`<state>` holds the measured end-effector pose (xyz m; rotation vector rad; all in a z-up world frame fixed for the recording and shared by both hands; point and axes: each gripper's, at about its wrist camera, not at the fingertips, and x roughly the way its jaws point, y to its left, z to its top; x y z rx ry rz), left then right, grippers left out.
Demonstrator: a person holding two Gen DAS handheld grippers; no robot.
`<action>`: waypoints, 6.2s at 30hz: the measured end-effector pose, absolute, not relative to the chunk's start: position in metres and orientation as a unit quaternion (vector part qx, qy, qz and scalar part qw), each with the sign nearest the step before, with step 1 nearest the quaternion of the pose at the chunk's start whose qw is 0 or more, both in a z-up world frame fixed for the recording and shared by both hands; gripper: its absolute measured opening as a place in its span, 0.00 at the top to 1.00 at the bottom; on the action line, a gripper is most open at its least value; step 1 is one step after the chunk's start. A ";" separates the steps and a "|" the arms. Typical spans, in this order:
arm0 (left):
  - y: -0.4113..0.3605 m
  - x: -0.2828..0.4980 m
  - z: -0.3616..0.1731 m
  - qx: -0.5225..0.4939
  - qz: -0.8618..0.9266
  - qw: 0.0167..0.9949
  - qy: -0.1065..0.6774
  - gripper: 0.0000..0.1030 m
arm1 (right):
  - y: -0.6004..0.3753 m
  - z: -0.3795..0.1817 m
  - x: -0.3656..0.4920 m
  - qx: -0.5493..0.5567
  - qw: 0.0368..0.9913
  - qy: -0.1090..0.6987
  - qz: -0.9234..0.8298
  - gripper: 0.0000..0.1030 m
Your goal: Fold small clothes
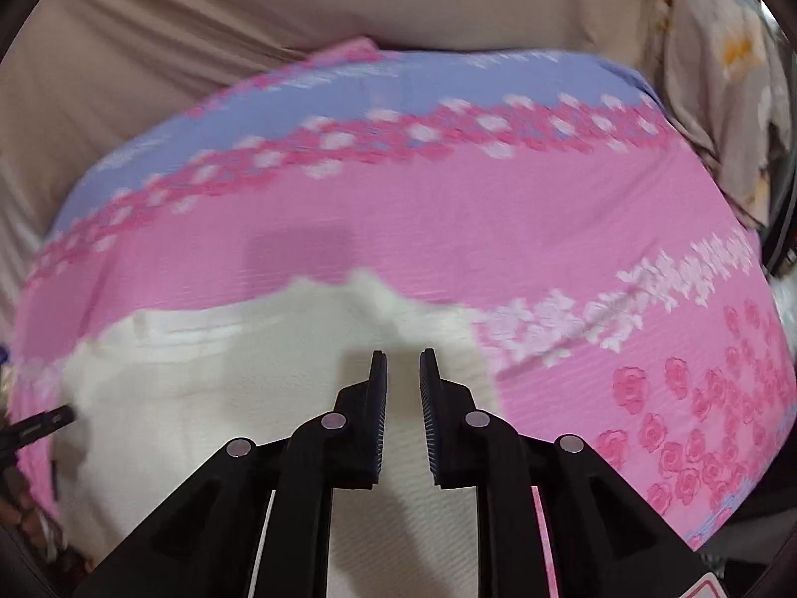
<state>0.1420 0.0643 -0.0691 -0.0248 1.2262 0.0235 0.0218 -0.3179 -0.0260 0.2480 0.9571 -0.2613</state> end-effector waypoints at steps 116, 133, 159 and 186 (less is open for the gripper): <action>-0.026 0.032 -0.025 0.002 -0.205 0.807 0.554 0.19 | -0.289 -0.051 -0.050 0.254 0.816 0.518 -0.042 0.78; -0.029 0.038 -0.031 0.005 -0.199 0.801 0.565 0.19 | -0.348 -0.049 -0.105 0.307 0.815 0.483 -0.090 0.56; -0.074 0.025 -0.028 0.058 -0.241 0.800 0.546 0.19 | -0.361 -0.088 -0.108 0.309 0.802 0.500 -0.106 0.88; -0.108 0.015 -0.086 0.083 -0.179 0.773 0.602 0.17 | -0.357 -0.043 -0.067 0.234 0.834 0.493 -0.075 0.52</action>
